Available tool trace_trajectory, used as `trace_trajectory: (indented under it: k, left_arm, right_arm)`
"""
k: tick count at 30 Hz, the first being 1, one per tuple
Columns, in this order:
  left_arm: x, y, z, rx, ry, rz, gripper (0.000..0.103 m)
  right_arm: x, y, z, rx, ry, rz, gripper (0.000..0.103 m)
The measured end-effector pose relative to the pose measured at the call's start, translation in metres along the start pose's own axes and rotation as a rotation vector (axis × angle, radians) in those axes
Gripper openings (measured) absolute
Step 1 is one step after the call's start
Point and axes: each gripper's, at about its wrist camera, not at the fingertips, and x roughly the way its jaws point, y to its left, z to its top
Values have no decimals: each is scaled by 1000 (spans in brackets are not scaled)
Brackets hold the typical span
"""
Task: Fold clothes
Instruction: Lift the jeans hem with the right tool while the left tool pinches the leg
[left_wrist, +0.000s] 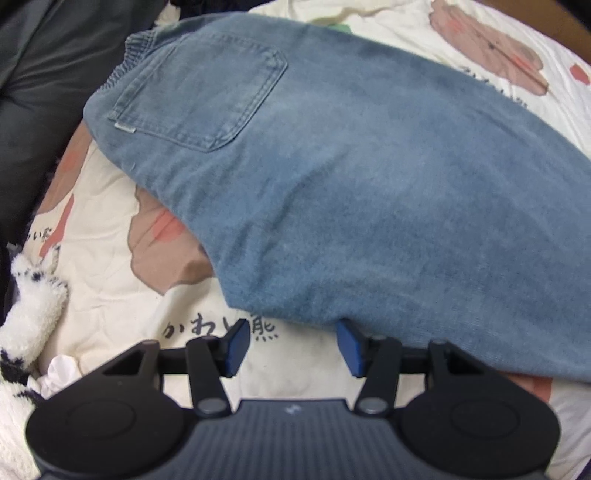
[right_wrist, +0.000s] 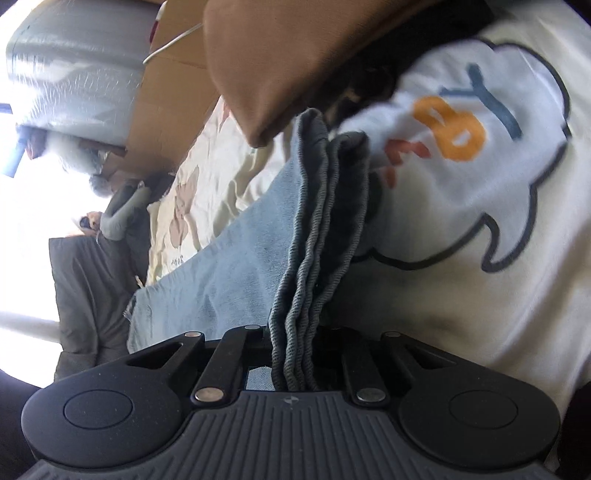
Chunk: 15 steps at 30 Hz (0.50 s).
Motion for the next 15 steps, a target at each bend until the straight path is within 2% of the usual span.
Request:
trace_trajectory:
  k: [8, 10, 11, 13, 15]
  left_arm:
    - [-4, 3, 17, -9, -101, -53, 54]
    - [-6, 5, 19, -10, -123, -75, 53]
    - [-7, 5, 20, -11, -134, -86, 44]
    - [-7, 4, 21, 3, -137, -119, 34]
    - [-5, 2, 21, 30, -143, -143, 32]
  right_arm:
    - [-12, 39, 7, -26, -13, -73, 8]
    - [-16, 53, 9, -48, -21, -116, 8]
    - [-17, 59, 10, -60, -25, -140, 8]
    - [-21, 74, 12, -82, -32, -185, 8]
    - [-23, 90, 14, -98, -34, -211, 8]
